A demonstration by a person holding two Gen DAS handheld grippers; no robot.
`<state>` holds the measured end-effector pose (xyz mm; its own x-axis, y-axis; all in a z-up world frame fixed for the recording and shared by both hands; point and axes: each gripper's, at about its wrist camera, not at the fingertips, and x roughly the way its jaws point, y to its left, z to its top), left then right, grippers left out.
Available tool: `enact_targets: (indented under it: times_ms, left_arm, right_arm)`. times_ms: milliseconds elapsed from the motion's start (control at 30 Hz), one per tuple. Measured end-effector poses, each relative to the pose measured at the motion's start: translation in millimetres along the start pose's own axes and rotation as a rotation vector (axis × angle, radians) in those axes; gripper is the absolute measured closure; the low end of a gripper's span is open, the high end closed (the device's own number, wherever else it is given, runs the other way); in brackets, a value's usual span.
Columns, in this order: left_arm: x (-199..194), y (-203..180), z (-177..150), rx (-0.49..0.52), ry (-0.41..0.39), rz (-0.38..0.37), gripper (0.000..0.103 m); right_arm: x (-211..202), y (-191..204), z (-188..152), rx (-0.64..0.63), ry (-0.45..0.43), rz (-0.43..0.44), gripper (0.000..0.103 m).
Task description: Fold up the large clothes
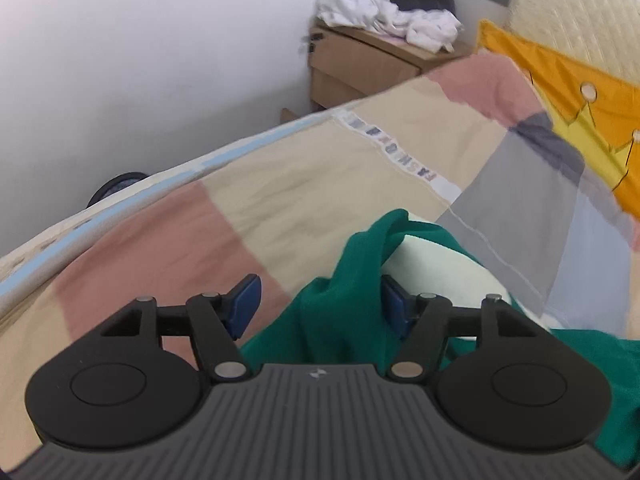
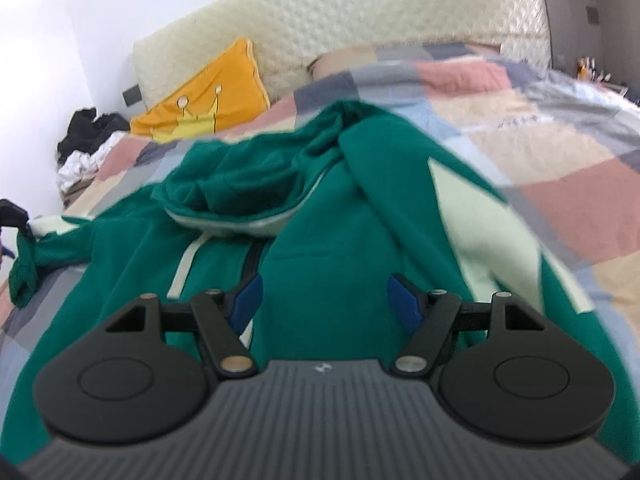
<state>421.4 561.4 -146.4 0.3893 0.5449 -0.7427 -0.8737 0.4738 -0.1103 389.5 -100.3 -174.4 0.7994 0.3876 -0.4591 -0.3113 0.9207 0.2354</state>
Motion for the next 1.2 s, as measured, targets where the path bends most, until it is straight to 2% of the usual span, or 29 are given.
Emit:
enact_targets:
  times_ms: [233, 400, 533, 700, 933, 1133, 1200]
  left_arm:
    - [-83.3, 8.3, -19.0, 0.048, -0.039, -0.068, 0.034]
    - [-147.4, 2.0, -53.0, 0.163, -0.082, -0.116, 0.034]
    - [-196.2, -6.8, -84.7, 0.218, -0.095, -0.197, 0.034]
    - [-261.6, -33.9, -133.9, 0.345, -0.127, -0.351, 0.034]
    - [-339.0, -78.0, -220.9, 0.442, -0.109, -0.564, 0.034]
    - [-394.5, -123.3, -299.5, 0.555, -0.044, -0.735, 0.034]
    - [-411.1, -137.5, -323.5, 0.598, -0.07, -0.762, 0.034]
  right_arm:
    - [-24.3, -5.1, 5.8, -0.003, -0.046, -0.009, 0.032]
    - [-43.5, -10.0, 13.0, -0.026, -0.087, -0.033, 0.032]
    - [-54.7, -18.6, 15.1, -0.015, -0.08, -0.057, 0.032]
    - [-71.6, -30.0, 15.1, 0.017, -0.06, -0.098, 0.031]
    - [-93.5, -49.0, 4.9, 0.096, -0.011, -0.132, 0.031]
    - [-94.7, -69.2, -1.9, 0.203, 0.032, -0.177, 0.031]
    - [-92.9, -72.8, -3.9, 0.212, 0.041, -0.212, 0.031]
